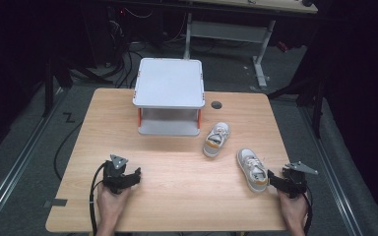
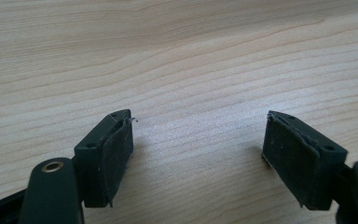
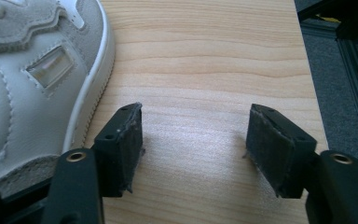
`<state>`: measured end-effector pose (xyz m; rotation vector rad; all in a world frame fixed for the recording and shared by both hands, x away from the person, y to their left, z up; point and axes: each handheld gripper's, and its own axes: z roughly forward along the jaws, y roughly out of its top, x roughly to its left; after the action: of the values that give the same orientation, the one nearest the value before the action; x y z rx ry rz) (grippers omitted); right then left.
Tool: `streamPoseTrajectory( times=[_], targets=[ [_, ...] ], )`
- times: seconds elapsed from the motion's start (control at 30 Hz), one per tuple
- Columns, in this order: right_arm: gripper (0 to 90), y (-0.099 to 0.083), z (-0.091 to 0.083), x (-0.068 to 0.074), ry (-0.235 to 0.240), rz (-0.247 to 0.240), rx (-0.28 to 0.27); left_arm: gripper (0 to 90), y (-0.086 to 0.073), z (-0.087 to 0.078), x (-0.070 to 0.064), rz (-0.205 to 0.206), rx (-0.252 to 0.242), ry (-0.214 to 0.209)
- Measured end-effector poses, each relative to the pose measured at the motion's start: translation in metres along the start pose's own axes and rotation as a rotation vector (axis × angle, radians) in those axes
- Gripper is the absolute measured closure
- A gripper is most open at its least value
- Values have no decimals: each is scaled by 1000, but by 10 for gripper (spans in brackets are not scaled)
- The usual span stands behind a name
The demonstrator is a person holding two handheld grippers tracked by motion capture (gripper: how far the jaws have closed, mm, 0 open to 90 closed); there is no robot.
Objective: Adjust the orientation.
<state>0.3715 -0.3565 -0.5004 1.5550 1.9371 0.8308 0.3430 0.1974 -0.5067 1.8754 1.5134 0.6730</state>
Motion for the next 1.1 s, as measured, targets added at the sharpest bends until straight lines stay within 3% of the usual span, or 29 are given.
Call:
streamPoseTrajectory(
  times=[0.63, 1.1],
  targets=[
    [334, 0, 0, 1, 1, -2, 2, 251, 0, 0, -1, -5, 0, -1],
    [331, 0, 0, 1, 2, 0, 4, 306, 2, 0, -5, 19, 2, -21]
  ],
)
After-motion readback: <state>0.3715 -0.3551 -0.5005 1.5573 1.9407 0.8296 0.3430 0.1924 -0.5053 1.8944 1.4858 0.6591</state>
